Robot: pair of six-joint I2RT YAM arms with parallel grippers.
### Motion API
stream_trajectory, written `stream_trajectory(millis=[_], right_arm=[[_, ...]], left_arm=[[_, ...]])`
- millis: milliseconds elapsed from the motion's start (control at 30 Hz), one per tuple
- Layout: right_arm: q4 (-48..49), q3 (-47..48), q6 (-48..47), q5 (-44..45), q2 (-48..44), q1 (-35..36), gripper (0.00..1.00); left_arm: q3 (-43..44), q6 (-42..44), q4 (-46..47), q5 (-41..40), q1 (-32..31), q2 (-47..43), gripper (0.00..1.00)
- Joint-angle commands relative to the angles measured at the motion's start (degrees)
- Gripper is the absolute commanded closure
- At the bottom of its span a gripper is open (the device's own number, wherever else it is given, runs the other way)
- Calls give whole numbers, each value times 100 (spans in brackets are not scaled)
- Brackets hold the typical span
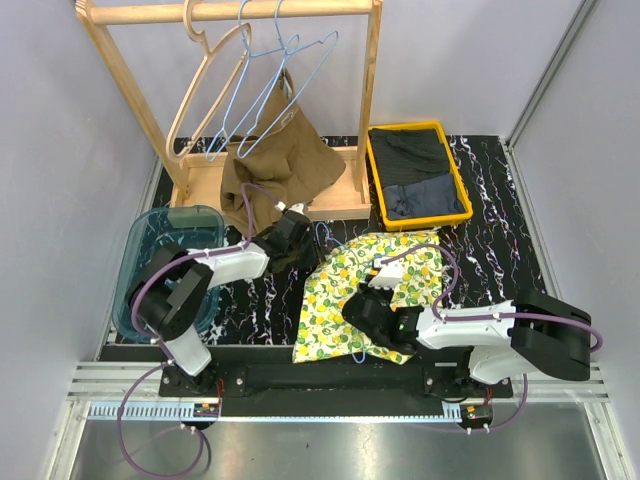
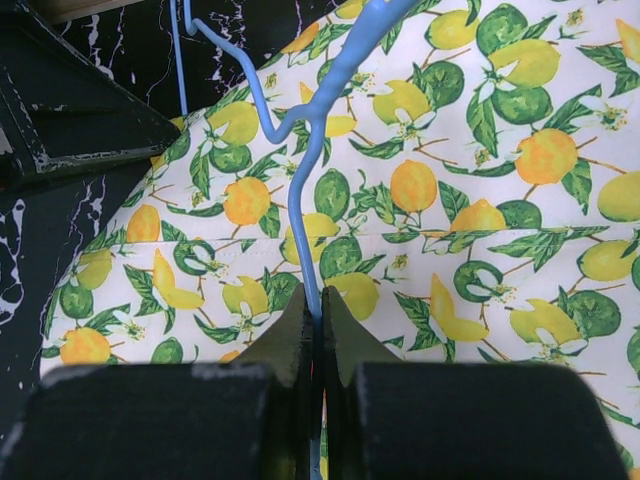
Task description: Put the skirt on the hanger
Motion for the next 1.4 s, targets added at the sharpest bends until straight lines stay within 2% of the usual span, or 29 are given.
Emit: stream_trajectory(millis=[0, 33, 133, 300, 500, 900, 1067, 1200, 1367], right_arm=[[-155, 3, 103, 30, -24, -21, 100], [-164, 12, 104, 30, -24, -12, 100], [-173, 4, 104, 38, -15, -12, 100], [-199, -5, 112, 21, -6, -21, 100], [-208, -49, 112, 12, 11, -21, 100], [-524, -111, 209, 267, -349, -21, 100], [-700, -120, 209, 503, -639, -21, 100], [-849, -93, 130, 671, -832, -21, 100], [-946, -93, 68, 741, -990, -21, 100]], left_arm=[[251, 42, 170, 187, 25, 109, 73], [269, 42, 170, 206, 25, 127, 82], [348, 103, 57, 250, 25, 31, 100], [585, 384, -207, 162, 25, -303, 100], [621, 569, -418, -40, 25, -1251, 100], [392, 753, -936, -1305, 25, -2553, 100], [375, 789, -1139, -1639, 25, -2493, 100], [234, 710, -1157, -1798, 87, -2221, 93], [111, 639, -1113, -1789, 254, -1983, 94]])
